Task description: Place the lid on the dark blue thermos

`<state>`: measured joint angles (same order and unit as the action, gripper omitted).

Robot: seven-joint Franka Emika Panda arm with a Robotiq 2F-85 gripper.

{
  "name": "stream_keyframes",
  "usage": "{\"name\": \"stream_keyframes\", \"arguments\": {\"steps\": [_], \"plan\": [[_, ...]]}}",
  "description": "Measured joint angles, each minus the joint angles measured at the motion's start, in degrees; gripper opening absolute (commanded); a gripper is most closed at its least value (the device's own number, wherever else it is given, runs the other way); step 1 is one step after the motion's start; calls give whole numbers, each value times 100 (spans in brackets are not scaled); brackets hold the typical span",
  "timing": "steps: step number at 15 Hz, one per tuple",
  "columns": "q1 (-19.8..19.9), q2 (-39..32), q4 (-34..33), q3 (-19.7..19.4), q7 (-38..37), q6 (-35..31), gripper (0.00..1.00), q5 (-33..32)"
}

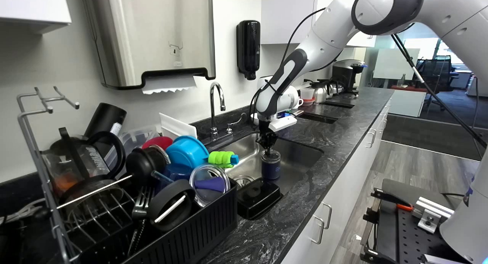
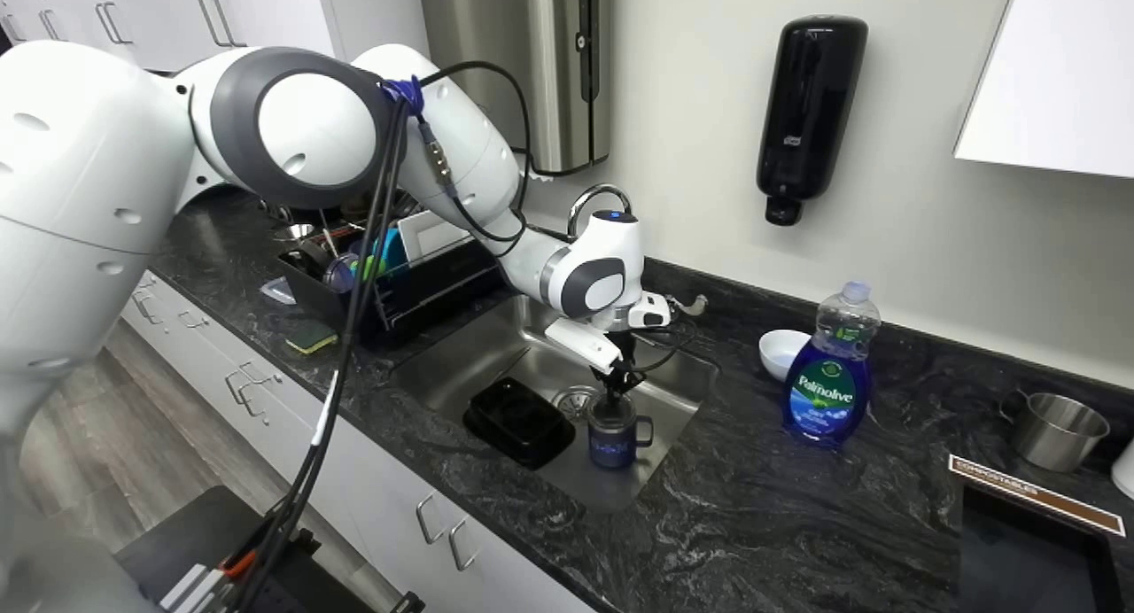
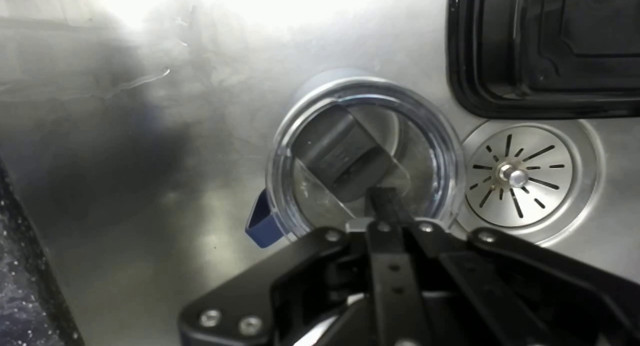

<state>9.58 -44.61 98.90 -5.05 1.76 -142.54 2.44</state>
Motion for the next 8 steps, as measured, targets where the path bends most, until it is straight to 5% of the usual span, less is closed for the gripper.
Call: {"name": "stream_keyframes", "arguments": {"steps": [8], "plan": [[-22,-30,-37,0,7,-1,0,-92]]}}
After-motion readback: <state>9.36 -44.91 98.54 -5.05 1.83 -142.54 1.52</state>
